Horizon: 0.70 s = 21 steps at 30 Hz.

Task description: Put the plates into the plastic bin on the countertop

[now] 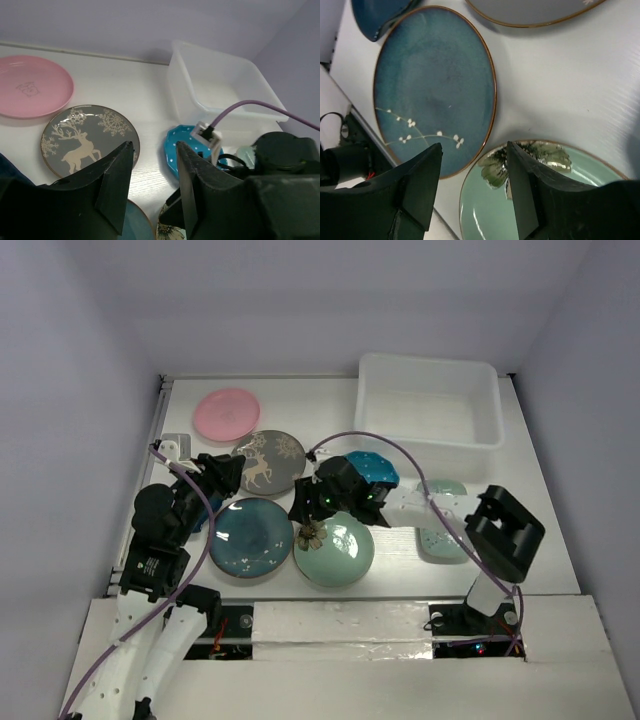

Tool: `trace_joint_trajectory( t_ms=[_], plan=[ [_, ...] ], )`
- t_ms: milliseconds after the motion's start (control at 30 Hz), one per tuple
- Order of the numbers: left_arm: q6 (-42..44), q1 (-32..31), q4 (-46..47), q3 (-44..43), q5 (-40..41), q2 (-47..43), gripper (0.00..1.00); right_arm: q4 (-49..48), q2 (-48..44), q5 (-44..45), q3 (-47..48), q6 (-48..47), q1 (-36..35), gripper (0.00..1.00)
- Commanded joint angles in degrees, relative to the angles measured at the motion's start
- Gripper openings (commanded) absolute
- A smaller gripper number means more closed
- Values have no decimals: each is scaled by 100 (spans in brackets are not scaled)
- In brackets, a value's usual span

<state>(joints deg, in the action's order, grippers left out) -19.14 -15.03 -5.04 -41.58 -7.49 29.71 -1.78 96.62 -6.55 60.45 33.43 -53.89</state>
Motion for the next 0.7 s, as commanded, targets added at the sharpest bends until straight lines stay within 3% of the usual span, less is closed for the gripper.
trace_joint_trajectory(
  t_ms=[0, 400, 667],
  plan=[
    [-38, -27, 205, 10, -60, -80, 37, -385, 427, 13, 554, -108, -52, 60],
    [-38, -27, 196, -8, -104, -80, 39, -33, 1790, 32, 1654, -223, -52, 59],
    [-20, -27, 196, -8, -122, -98, 39, -454, 2115, -584, 1400, 23, -52, 48]
  ],
)
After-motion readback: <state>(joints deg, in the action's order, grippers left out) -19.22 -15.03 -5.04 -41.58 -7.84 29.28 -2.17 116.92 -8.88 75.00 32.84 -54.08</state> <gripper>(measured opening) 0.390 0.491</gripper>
